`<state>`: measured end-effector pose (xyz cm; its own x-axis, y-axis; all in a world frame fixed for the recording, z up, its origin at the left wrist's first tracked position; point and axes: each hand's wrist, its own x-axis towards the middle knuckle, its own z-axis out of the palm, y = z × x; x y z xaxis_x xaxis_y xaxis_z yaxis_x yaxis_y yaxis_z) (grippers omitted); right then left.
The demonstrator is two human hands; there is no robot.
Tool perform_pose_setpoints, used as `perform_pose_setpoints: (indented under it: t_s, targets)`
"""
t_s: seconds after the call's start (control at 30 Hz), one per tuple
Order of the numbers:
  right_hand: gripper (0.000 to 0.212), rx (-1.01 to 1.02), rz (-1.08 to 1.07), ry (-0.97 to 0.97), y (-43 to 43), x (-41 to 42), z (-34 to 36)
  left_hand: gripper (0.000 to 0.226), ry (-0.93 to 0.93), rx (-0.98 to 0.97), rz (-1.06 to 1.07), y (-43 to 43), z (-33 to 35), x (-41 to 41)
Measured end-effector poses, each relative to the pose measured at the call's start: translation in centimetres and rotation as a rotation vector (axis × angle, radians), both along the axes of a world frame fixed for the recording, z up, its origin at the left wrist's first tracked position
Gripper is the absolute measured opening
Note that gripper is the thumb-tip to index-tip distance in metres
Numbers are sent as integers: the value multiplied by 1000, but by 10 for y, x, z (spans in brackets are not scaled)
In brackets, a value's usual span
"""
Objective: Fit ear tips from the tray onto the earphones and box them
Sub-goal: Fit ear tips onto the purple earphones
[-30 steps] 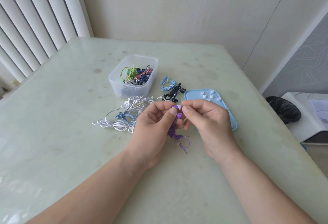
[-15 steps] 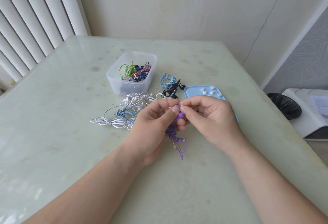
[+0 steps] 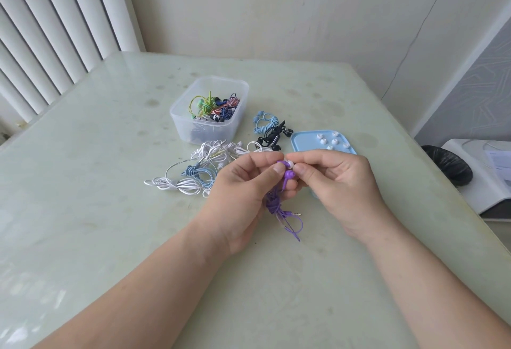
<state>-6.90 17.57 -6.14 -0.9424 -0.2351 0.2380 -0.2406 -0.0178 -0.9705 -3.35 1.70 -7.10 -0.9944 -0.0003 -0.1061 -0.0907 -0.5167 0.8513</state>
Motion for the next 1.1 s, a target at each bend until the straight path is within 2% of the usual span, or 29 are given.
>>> perform_pose_setpoints:
  t_s: [0.27,0.57,0.8,1.1]
  targets:
    - [9,-48,-51,-59,1,0,0,14,-8,-7,0,0,0,0]
    - [15,19,-74,55,1,4,0,13,0,-13,22,2,0,1]
    - [8,-166,-88,-138,-4,2,0,16,14,21,27,1,-1,-1]
    - [9,-125,-23,-145,-1,0,-1,13,24,-4,15,1,-2,0]
